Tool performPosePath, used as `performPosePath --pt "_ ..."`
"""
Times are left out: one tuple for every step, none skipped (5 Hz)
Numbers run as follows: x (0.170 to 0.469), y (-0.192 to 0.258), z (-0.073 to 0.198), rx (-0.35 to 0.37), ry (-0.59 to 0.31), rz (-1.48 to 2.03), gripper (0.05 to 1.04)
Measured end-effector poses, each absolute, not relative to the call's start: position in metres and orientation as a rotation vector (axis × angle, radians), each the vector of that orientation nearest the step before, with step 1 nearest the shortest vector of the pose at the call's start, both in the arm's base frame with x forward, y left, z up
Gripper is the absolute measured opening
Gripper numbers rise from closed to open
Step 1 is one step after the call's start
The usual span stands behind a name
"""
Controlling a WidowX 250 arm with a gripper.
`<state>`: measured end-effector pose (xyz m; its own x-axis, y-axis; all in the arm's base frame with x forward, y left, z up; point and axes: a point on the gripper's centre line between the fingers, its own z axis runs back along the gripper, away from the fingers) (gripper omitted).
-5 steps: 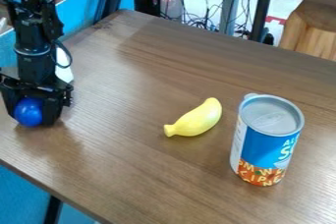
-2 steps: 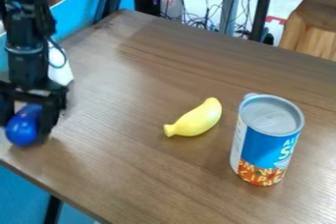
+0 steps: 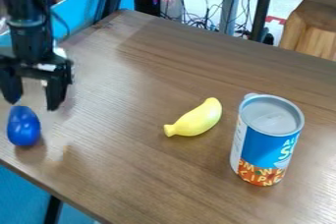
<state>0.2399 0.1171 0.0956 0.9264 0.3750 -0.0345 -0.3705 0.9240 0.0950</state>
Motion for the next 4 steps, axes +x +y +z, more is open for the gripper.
performPosePath --pt "0.257 0.118 0.142 0.063 -0.028 0.256 1.001" --pt "0.267 0.135 0.181 0.055 -0.097 0.151 1.001" --pt "0.263 0.158 0.194 0.041 -0.061 0.056 1.001" --pt "0.261 0.181 0.182 0.030 0.015 0.061 1.001"
